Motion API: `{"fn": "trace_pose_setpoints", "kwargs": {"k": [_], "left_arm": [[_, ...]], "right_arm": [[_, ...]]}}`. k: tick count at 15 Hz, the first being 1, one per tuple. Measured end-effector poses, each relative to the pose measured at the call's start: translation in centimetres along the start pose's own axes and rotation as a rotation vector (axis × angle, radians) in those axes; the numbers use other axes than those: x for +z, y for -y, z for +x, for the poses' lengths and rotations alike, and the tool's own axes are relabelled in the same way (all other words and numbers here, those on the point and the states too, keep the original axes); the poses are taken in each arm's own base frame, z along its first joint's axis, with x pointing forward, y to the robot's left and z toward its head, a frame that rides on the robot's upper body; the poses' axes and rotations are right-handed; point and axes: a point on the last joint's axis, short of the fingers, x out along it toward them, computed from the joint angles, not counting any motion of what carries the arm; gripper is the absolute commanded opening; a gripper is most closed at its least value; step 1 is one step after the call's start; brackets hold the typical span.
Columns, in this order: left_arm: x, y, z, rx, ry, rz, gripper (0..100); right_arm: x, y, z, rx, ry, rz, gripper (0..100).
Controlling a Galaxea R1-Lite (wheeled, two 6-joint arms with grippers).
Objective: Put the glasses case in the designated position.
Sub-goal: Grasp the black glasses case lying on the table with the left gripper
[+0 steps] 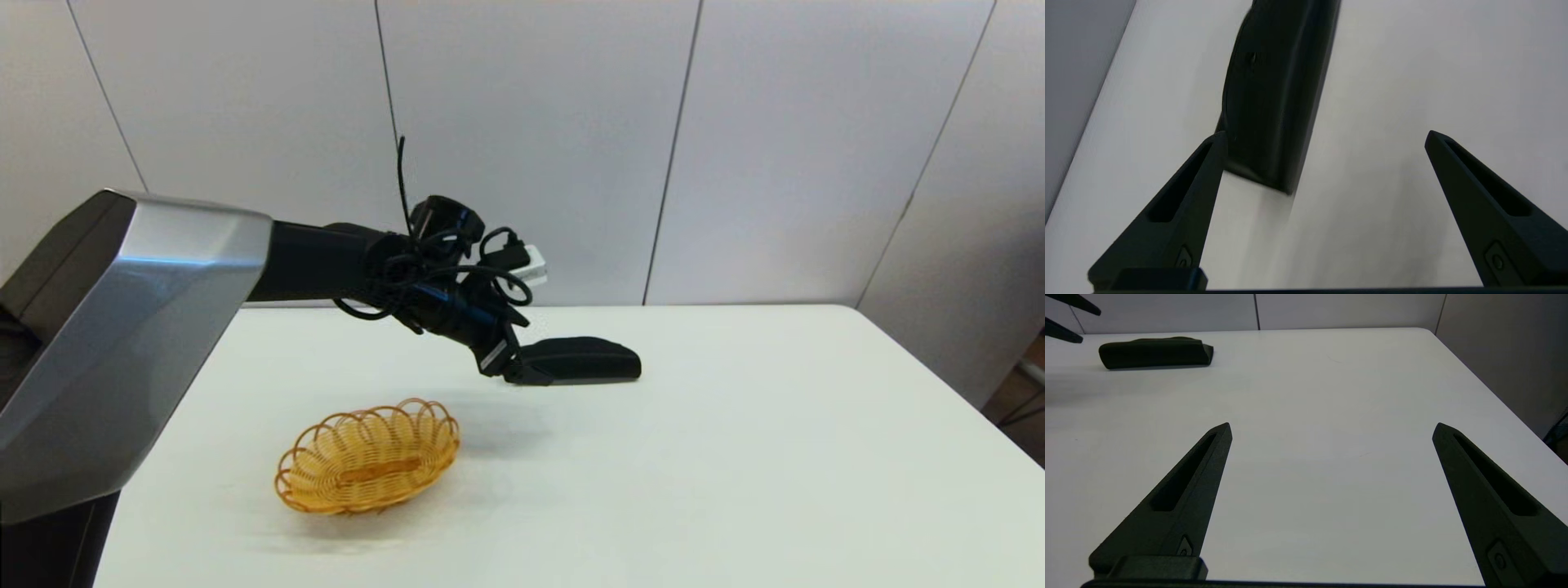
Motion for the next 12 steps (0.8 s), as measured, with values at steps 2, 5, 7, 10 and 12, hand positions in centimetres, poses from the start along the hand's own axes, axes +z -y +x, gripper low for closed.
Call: {"fn": "trace_pose_setpoints", "kwargs": {"k": [2,5,7,10,12], "left_arm": [[-0.2,-0.4,0.2,0.014,0.017,-0.012,100],[-0.4,-0.9,0.6,0.028,0.043,-0.002,100],[-0.6,-1.5,0.8,0.050,0.067,0.012,100],[-0.9,-2.0,1.2,0.066,0.084,0.019,100],[-0.9,-2.2,1.5,0.078,0.101,0.032,100]], "right_arm": [[0.0,0.0,0.0,0.000,0.000,0.000,100],[0.0,0.0,0.0,0.000,0.000,0.000,100],[0.0,0.0,0.0,0.000,-0.001,0.000,100],[0.0,0.0,0.0,0.000,0.000,0.000,100],[0.0,0.0,0.0,0.000,0.000,0.000,100]]}}
